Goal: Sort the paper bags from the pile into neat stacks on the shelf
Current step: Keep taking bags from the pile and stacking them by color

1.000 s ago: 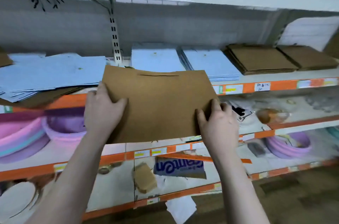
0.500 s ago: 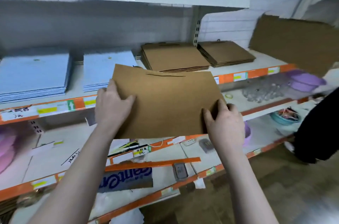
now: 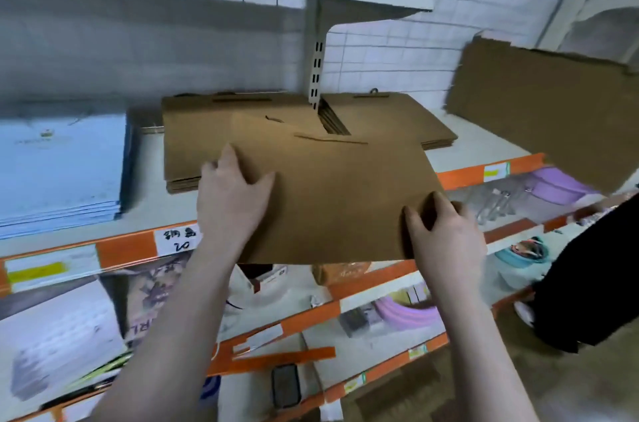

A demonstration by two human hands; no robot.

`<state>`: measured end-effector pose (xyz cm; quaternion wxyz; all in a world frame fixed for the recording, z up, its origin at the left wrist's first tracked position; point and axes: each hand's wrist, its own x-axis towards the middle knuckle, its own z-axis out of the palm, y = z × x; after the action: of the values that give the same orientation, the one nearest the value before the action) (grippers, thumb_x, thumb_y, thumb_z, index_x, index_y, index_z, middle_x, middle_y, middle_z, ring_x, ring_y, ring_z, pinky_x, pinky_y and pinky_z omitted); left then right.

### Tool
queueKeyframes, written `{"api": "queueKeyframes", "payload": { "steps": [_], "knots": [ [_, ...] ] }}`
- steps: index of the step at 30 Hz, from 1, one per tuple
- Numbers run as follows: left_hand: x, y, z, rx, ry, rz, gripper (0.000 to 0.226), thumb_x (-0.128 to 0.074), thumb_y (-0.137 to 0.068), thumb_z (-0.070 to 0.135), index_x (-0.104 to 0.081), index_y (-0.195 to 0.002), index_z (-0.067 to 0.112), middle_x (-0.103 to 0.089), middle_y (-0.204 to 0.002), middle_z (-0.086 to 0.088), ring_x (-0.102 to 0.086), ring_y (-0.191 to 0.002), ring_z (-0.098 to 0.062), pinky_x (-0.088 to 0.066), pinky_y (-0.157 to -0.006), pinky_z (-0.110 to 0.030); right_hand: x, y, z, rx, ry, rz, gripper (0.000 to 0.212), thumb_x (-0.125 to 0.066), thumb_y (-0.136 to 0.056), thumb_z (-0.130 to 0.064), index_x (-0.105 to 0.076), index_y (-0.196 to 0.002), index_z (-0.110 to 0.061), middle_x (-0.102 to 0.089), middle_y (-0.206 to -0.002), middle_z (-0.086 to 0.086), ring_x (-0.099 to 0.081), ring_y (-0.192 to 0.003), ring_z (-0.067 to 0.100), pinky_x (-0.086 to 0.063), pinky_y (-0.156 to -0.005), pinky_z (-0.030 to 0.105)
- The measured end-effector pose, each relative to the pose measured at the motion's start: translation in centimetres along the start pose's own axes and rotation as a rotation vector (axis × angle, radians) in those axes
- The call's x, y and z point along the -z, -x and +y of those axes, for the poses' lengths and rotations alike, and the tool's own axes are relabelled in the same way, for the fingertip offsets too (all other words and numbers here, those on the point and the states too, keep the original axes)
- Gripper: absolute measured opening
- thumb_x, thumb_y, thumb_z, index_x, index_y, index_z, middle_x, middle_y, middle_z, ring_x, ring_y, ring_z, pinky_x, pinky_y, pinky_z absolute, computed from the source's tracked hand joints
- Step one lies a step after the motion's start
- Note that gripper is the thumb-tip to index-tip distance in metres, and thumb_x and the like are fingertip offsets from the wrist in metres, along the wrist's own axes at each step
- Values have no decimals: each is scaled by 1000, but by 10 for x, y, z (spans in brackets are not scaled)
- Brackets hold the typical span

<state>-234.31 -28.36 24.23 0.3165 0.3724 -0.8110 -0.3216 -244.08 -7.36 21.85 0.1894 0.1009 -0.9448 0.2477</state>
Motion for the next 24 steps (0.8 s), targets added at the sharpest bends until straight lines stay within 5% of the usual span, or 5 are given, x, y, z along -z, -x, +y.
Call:
{"api": "queueKeyframes", "payload": {
  "steps": [11, 18, 24],
  "knots": [
    [-129, -83, 88, 24, -20, -35, 70, -58, -85, 45, -33, -142, 12, -44, -127, -16, -41, -119, -35, -40, -93, -43, -39, -169, 56, -29, 17, -100, 45, -44, -92, -46, -52, -124, -15, -53, -116, 13, -49, -106, 34, -42, -89, 40],
    [-214, -97, 130, 159, -133, 105, 73, -61, -85, 41, -30, -145, 12, -43, -130, -22, -42, -121, -39, -36, -99, -40, -75, -279, 104, 150, -56, -256, 55, -44, -94, -43, -41, -139, -12, -43, -139, 15, -42, -123, 32, -34, -102, 40],
    [-271, -108, 165, 203, -224, 150, 64, -62, -86, 34, -39, -139, 6, -46, -133, -20, -41, -123, -36, -33, -100, -37, -100, -357, 131, 234, -91, -304, 56, -45, -94, -42, -40, -141, -13, -45, -137, 12, -40, -123, 28, -32, -102, 37]
  ]
}}
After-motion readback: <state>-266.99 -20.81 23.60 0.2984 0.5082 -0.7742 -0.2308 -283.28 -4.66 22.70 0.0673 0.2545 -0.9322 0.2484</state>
